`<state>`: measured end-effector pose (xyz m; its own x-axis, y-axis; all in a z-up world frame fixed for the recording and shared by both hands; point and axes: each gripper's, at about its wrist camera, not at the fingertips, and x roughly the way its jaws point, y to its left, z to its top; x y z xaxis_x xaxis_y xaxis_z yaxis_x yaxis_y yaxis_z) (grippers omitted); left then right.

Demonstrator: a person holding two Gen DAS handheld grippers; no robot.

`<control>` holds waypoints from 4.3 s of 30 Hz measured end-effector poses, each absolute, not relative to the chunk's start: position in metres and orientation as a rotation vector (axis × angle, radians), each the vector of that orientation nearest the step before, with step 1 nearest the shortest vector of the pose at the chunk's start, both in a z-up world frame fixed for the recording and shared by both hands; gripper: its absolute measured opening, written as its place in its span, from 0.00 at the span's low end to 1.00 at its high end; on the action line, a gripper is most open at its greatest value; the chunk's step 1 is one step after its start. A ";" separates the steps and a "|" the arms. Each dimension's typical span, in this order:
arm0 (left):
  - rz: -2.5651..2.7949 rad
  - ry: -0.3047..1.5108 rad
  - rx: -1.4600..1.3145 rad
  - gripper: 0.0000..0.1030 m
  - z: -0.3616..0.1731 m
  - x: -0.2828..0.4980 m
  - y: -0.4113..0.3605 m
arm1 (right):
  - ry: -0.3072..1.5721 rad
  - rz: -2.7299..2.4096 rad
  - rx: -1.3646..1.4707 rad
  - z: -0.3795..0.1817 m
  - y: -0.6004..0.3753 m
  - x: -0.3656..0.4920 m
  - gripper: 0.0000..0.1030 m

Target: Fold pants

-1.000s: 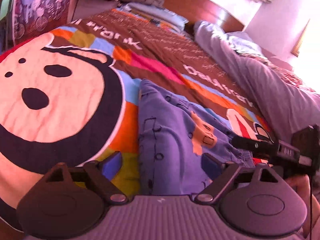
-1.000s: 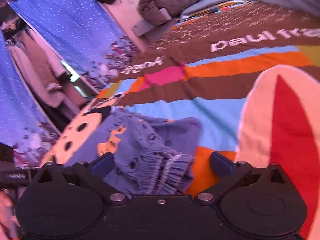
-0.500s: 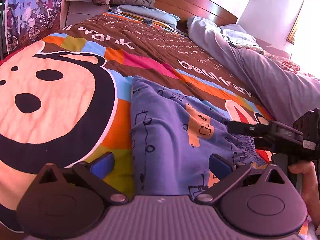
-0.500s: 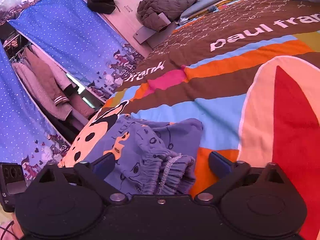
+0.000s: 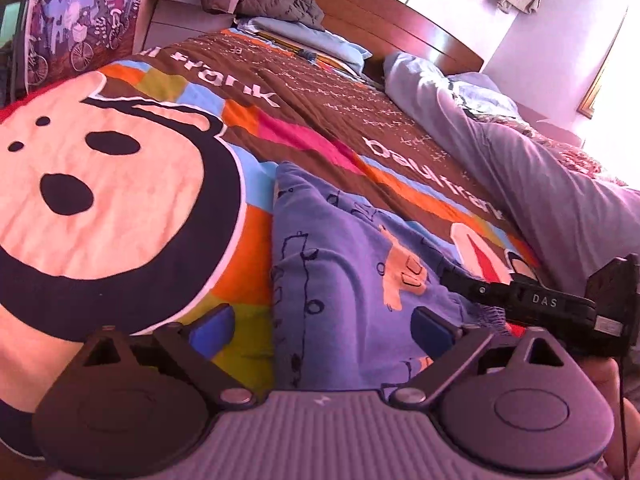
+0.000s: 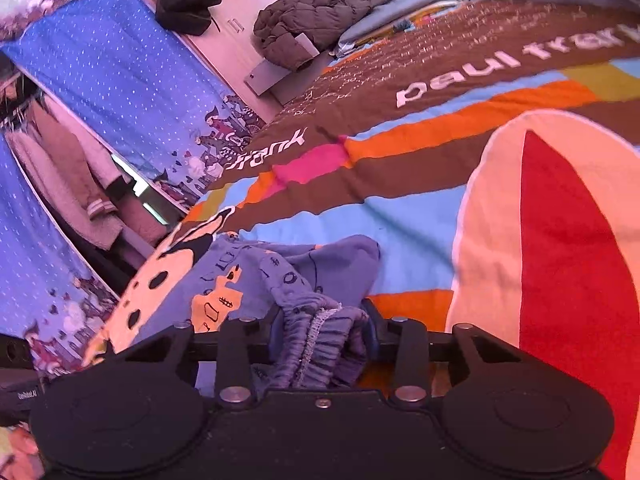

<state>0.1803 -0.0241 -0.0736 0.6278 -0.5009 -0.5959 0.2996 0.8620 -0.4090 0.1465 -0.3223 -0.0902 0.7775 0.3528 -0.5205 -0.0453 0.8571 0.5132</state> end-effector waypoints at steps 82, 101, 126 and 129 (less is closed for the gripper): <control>-0.152 0.449 0.027 1.00 0.042 0.010 0.094 | 0.424 0.091 0.134 0.037 -0.106 -0.022 0.99; -0.150 0.482 -0.003 1.00 0.034 0.008 0.109 | 0.474 0.095 0.143 0.024 -0.098 -0.025 0.99; -0.121 0.516 -0.004 1.00 0.027 0.017 0.111 | 0.509 0.114 0.171 0.016 -0.100 -0.021 0.99; -0.115 0.507 0.009 1.00 0.027 0.018 0.110 | 0.512 0.118 0.182 0.014 -0.101 -0.021 0.99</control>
<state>0.0176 0.1104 0.0275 0.8681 -0.1081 -0.4845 0.1125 0.9934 -0.0199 -0.0209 -0.1006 0.0138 0.8655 0.1570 -0.4757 -0.0664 0.9772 0.2018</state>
